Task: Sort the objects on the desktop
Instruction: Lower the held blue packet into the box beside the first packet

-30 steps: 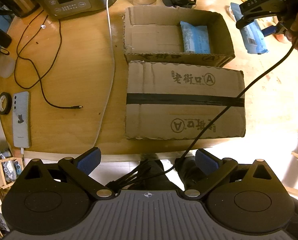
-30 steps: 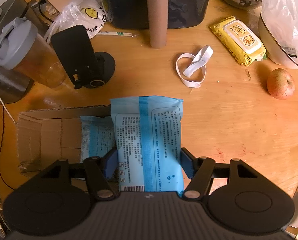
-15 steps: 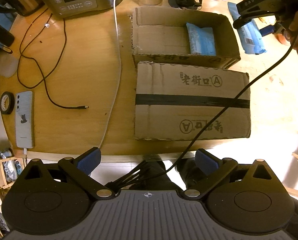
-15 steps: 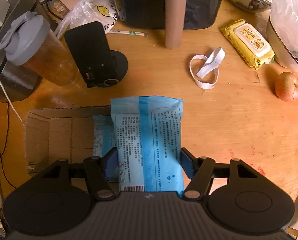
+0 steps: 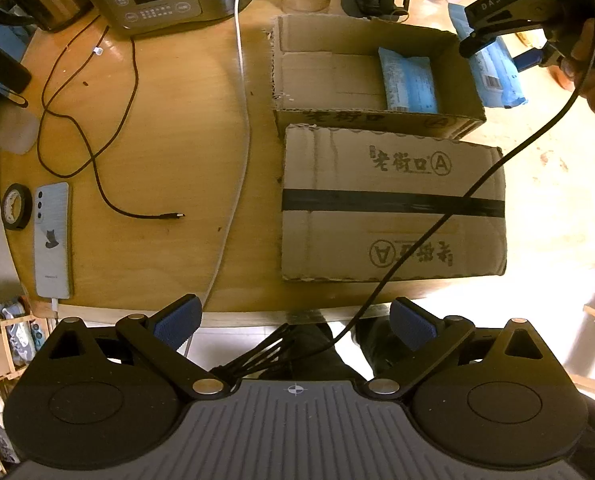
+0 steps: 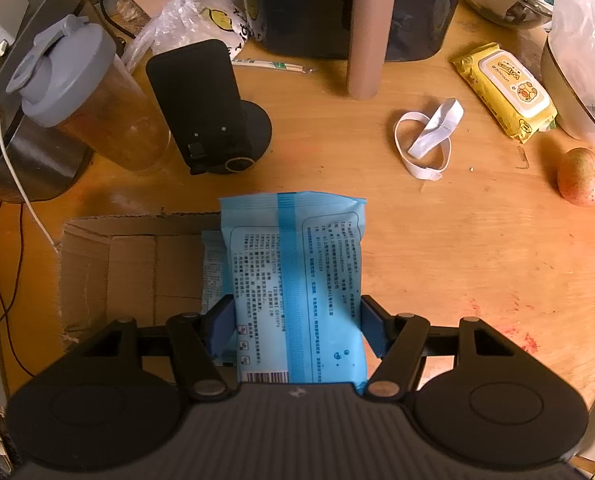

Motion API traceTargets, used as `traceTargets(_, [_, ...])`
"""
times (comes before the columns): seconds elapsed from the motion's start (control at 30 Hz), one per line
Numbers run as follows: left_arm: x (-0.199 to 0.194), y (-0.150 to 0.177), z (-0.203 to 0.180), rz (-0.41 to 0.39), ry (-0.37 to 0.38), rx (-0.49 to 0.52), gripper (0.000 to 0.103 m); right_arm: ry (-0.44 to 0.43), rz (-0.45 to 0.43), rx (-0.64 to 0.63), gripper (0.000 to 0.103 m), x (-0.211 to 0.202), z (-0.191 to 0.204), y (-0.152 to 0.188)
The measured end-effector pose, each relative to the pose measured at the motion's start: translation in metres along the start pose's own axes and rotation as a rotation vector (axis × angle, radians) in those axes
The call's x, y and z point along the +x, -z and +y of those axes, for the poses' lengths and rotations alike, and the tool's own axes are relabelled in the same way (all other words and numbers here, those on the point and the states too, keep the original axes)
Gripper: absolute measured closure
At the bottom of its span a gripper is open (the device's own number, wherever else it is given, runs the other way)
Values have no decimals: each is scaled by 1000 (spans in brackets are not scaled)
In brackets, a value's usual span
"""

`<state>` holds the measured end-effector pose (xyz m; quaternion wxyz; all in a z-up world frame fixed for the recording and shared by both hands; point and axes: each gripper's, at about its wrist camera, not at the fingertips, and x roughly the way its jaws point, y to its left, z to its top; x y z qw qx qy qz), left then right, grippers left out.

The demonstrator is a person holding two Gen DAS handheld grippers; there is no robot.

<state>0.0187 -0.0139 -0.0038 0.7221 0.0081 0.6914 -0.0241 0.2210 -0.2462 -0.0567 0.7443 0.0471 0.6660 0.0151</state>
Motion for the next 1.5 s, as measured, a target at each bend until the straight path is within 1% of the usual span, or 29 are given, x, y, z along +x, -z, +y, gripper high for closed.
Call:
traceTargets(0.63, [0,0,9,-4,5,7,0,-3,-4,0,39,0,17,0])
traceTargets(1.5, [2,-1,26,-6,17,-8,0,-22,-6,2,39,4,56,-1])
